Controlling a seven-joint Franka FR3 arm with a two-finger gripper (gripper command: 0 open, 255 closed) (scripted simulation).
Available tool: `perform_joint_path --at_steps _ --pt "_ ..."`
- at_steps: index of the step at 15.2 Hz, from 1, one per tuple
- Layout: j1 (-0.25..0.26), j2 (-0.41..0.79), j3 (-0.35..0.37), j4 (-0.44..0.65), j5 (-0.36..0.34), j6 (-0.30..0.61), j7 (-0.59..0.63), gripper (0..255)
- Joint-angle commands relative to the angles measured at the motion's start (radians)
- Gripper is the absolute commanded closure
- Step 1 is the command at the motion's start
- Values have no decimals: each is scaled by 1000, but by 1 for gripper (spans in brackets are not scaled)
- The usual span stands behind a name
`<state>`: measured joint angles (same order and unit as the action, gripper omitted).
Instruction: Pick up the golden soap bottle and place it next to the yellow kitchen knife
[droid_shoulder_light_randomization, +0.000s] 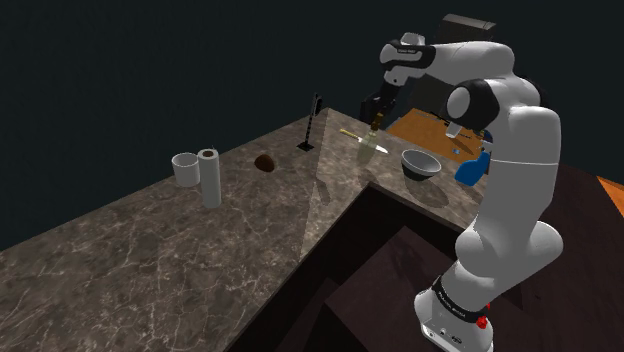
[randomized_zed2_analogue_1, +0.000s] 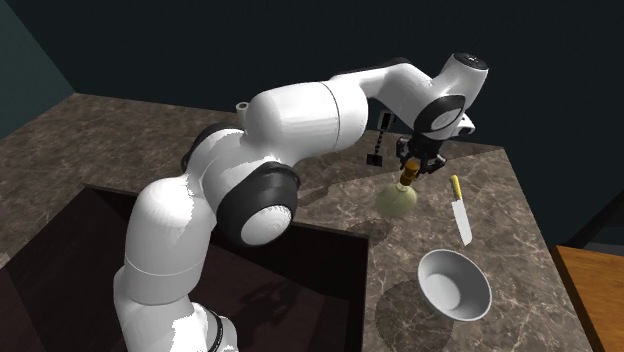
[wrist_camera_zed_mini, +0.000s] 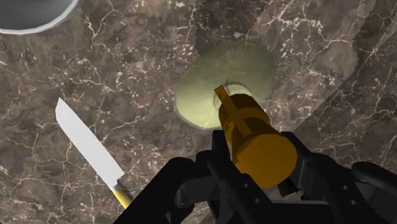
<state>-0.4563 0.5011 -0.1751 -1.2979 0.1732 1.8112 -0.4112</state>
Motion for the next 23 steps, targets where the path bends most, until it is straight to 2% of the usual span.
perform_joint_path --at_steps 1,9,10,15,19,23 --pt "2 3 1 -34 2 38 -4 255" --pt "2 3 1 -34 2 38 -4 255" --pt "2 3 1 -34 2 38 -4 0" --pt "2 3 1 -34 2 38 -4 0" --pt "-10 0 -2 89 -1 -87 3 0" --pt "-10 0 -2 89 -1 -87 3 0"
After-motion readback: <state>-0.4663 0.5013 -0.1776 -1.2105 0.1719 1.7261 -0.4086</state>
